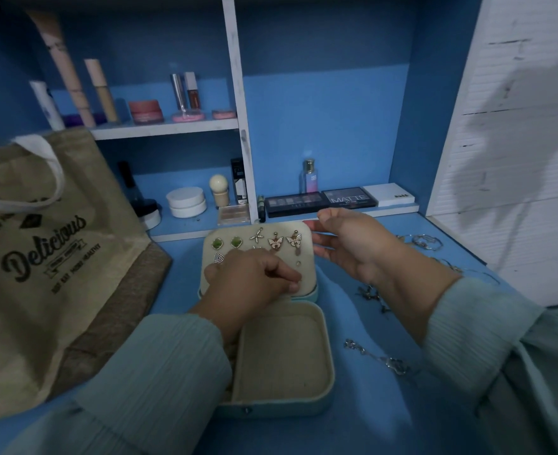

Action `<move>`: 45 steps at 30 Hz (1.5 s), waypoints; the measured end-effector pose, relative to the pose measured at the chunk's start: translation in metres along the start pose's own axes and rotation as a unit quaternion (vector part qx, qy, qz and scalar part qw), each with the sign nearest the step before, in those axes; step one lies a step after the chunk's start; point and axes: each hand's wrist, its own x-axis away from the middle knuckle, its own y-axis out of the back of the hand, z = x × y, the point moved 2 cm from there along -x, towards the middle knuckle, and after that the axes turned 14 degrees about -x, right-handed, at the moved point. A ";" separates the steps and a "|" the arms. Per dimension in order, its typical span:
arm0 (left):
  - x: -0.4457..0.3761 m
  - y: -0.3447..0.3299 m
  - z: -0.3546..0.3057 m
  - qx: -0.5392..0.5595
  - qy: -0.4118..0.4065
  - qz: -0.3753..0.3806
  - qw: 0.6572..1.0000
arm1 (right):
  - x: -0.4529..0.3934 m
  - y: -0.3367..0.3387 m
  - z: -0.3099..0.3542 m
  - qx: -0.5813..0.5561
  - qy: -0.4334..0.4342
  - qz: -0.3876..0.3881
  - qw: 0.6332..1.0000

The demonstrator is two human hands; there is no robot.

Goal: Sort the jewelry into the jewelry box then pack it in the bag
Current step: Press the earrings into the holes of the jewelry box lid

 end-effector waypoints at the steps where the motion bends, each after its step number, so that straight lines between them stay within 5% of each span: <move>1: 0.000 0.001 -0.001 -0.017 0.002 -0.017 1.000 | 0.001 0.000 0.000 -0.006 0.000 0.003 1.000; 20: 0.003 0.001 -0.006 -0.048 0.041 -0.028 0.998 | 0.008 0.004 -0.013 -0.120 -0.011 0.009 0.993; 32: 0.003 -0.001 -0.010 -0.261 -0.030 -0.069 0.962 | 0.015 0.005 -0.014 -0.129 -0.024 -0.002 0.991; 40: 0.001 0.008 -0.016 -0.225 -0.009 -0.127 0.966 | 0.023 0.005 -0.009 -0.130 -0.026 0.010 0.991; 45: -0.010 0.018 -0.025 -0.333 -0.003 -0.072 0.940 | 0.027 0.005 -0.007 -0.121 -0.035 0.018 0.992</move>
